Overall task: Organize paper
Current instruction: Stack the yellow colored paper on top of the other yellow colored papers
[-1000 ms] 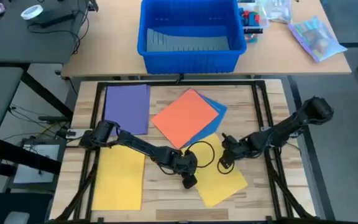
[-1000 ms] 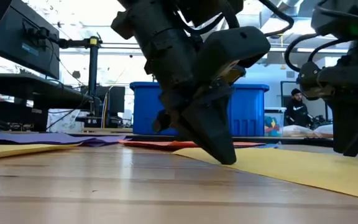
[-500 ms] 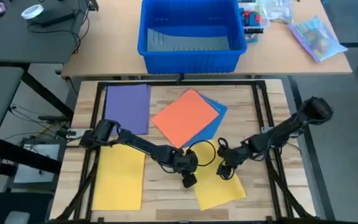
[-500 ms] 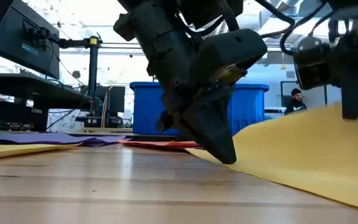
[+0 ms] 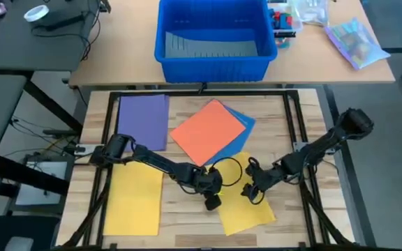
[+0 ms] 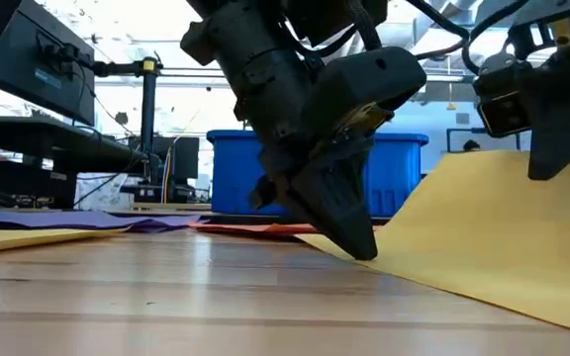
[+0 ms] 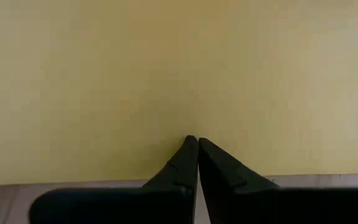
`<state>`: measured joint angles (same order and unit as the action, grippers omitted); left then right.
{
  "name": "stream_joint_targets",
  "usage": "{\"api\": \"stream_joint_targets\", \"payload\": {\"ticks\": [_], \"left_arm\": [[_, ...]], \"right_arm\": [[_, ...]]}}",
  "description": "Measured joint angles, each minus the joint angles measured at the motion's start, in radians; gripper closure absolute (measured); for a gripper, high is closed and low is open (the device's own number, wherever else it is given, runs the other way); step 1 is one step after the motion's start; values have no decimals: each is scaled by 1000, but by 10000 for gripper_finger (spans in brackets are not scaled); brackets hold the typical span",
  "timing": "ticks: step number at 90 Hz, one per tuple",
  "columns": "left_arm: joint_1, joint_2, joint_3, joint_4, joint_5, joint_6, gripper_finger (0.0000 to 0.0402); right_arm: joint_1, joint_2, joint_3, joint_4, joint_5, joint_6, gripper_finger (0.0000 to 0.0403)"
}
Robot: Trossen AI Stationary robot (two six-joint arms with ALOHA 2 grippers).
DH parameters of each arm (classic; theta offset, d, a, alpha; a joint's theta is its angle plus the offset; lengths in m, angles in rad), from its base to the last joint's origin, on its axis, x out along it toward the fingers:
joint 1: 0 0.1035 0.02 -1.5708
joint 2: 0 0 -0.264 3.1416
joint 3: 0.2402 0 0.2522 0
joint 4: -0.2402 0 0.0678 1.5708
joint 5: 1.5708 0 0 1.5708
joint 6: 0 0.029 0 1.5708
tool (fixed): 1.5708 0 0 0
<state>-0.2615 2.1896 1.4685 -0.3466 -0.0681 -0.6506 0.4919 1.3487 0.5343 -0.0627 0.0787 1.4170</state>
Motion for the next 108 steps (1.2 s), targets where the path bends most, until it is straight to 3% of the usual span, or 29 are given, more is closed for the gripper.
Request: {"api": "stream_joint_targets", "payload": {"ticks": [15, 19, 31, 55, 81, 91, 108], "left_arm": [[1, -40, -4, -2, -5, 42, 402], [1, -57, -5, -11, -7, 59, 402], [-2, -148, -9, -88, -4, 50, 402], [-61, -477, -3, -350, 12, -122, 402], [-199, -817, -2, -706, -17, -253, 402], [-240, -915, -2, -797, -36, -235, 402], [-251, -1032, -2, -846, -38, -187, 402]], "right_arm": [[-1, 0, 0, -9, 3, -2, 369], [0, 0, 0, -9, 3, -4, 387], [0, -2, 2, -6, 1, -3, 400], [-8, -3, 88, 14, -3, -80, 403], [-125, 19, 238, 117, 66, -39, 403], [-171, 109, 358, 120, 130, 2, 403], [-202, 380, 685, 132, 135, 0, 403]]}}
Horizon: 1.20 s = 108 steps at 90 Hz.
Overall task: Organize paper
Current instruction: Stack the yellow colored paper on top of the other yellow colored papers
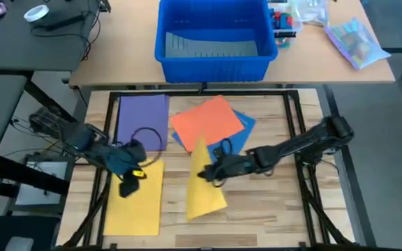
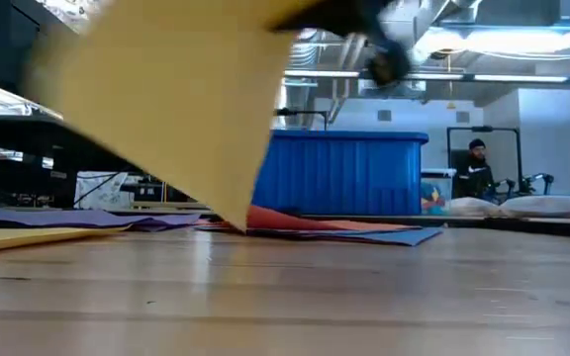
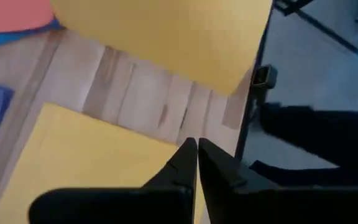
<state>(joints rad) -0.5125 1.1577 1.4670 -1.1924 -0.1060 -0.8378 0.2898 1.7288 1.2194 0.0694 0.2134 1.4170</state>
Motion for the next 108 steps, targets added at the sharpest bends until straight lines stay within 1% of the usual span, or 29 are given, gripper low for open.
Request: {"api": "stream_joint_targets", "payload": {"ticks": [21, 28, 34, 41, 45, 67, 78, 85, 96, 108], "left_arm": [[0, -69, 0, -4, 0, 73, 402], [0, -79, 0, -4, 0, 82, 402], [-1, -89, 0, -7, 0, 79, 402], [-11, -111, 1, -9, 0, 59, 402], [-17, -124, 1, -9, -3, 45, 402], [-23, -154, 2, -27, -26, -1, 402], [-23, -146, 2, -32, -26, -3, 402], [-23, -142, 2, -32, -26, -2, 402], [-23, -142, 2, -32, -26, -4, 402], [-23, -142, 2, -33, -26, -2, 402]], "right_arm": [[-20, 343, 445, 0, -1, -37, 403], [-36, 443, 560, 8, -1, -38, 403], [-49, 523, 629, 83, -1, -39, 403], [-61, 605, 693, 192, -3, -29, 403], [-63, 647, 726, 222, -2, -1, 403], [-34, 884, 913, 216, 30, 191, 403], [-34, 989, 1053, 223, 55, 215, 403], [-36, 1042, 1137, 198, 85, 217, 403], [-22, 1050, 1120, 188, 177, 239, 403], [-1, 1050, 1123, 198, 208, 254, 403]]}}
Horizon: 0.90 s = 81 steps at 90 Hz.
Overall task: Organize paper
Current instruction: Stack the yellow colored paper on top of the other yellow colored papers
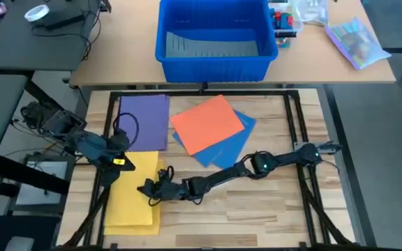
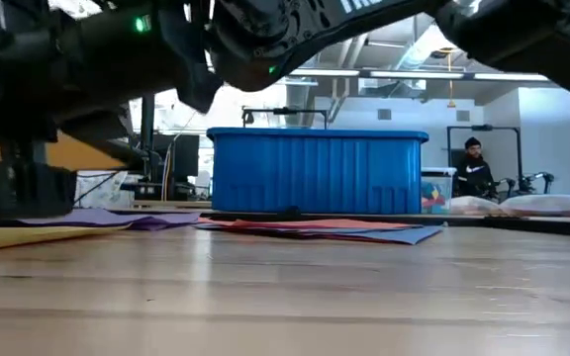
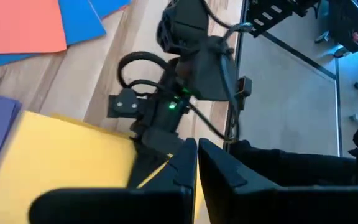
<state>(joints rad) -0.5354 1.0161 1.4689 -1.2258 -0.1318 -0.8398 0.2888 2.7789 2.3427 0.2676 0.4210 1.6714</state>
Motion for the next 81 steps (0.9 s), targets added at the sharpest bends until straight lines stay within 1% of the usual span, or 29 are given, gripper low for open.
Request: {"api": "stream_joint_targets", "payload": {"ticks": [12, 28, 34, 42, 52, 65, 73, 81], "left_arm": [[0, 0, 0, 2, 0, -2, 402], [0, 0, 0, 2, 0, -1, 402], [0, 0, 0, 2, 0, -2, 402], [0, 0, 0, 2, 0, -2, 402], [0, 0, 0, 2, 0, -2, 402], [0, 0, 0, 2, 0, -2, 402], [0, 0, 0, 2, 0, -3, 402], [0, 0, 0, 2, 0, -5, 402]], "right_arm": [[12, 0, 0, 37, 15, -28, 403], [9, 0, 0, 33, 8, -31, 402], [9, 0, 0, 31, -3, -31, 396], [10, -1, 0, 32, -16, -32, 369], [11, -1, 0, 2, -25, -34, 319], [-6, -1, 3, -63, -143, -32, 261], [-21, -19, 11, -157, -237, -79, 250], [-30, -63, 12, -321, -259, -141, 258]]}}
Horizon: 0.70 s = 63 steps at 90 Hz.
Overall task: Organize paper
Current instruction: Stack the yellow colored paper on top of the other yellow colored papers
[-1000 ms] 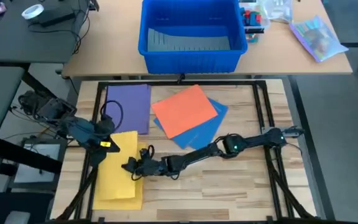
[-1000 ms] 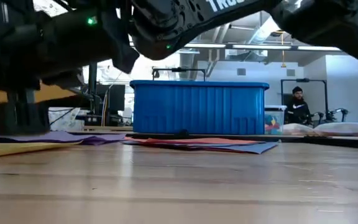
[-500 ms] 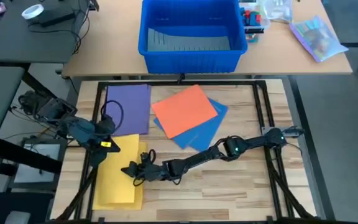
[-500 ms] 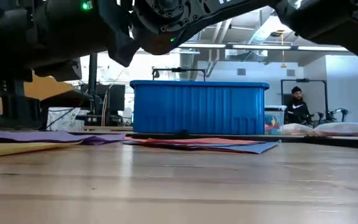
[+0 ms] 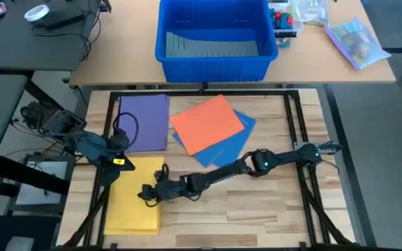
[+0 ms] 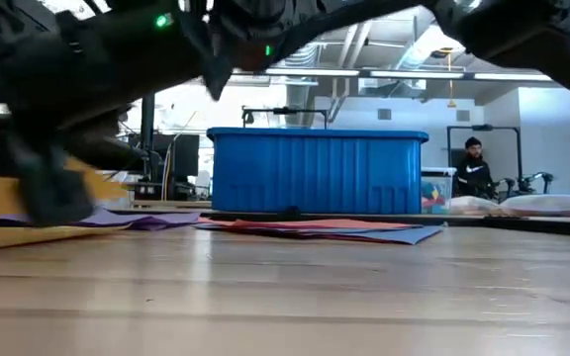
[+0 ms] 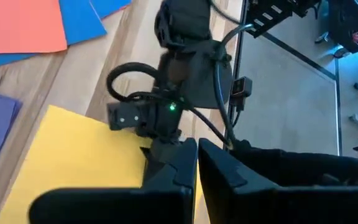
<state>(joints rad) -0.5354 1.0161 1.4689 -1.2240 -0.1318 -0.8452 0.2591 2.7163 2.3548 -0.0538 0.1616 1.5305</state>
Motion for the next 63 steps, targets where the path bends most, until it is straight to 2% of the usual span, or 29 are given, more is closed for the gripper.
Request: {"api": "stream_joint_targets", "payload": {"ticks": [11, 31, 47, 57, 63], "left_arm": [[0, 0, 0, 0, 0, 0, 402], [0, 0, 0, 0, 0, 6, 402], [0, 0, 0, 0, 0, 4, 402], [0, 0, 0, 0, 0, 3, 402], [0, 0, 0, 0, 0, 3, 402]], "right_arm": [[-4, -34, 3, -113, -7, -44, 280], [-7, -30, 0, 9, -11, -15, 295], [6, -29, -1, -40, -41, 41, 296], [10, -28, -1, -27, -21, -7, 296], [2, -31, -2, -39, -55, 30, 296]]}}
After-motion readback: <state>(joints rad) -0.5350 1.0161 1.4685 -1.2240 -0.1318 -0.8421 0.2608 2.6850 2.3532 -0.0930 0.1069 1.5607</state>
